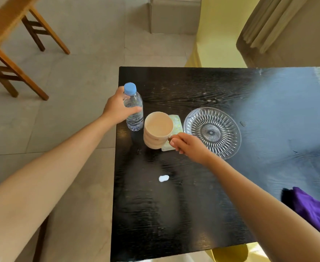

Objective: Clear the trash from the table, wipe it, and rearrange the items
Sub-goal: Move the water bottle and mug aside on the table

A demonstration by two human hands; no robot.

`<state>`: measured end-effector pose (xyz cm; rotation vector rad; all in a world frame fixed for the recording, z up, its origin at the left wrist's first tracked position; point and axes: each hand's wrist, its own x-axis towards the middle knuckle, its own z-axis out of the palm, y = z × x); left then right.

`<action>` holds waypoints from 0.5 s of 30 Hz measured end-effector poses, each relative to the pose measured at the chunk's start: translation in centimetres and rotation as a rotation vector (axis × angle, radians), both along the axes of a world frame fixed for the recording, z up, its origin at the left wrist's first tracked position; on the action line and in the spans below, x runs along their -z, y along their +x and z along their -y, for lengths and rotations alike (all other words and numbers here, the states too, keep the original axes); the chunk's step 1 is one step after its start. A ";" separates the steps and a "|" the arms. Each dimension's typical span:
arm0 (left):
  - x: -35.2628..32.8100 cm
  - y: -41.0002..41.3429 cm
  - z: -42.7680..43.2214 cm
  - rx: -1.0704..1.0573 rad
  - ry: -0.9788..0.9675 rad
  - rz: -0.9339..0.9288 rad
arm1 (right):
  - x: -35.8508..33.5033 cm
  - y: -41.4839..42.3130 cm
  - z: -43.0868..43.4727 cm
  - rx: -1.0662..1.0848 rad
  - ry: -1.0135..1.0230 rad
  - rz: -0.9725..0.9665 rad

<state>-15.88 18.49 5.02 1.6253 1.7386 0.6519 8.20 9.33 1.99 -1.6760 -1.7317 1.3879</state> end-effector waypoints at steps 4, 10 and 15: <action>-2.8 0.6 0.1 0.011 0.024 0.007 | -2.4 2.2 0.3 0.060 0.092 -0.009; -6.1 4.5 0.6 0.079 0.044 0.010 | -4.4 6.7 1.1 0.177 0.179 0.045; -8.0 10.0 1.0 0.159 0.036 0.029 | -5.8 11.9 1.6 0.244 0.198 0.065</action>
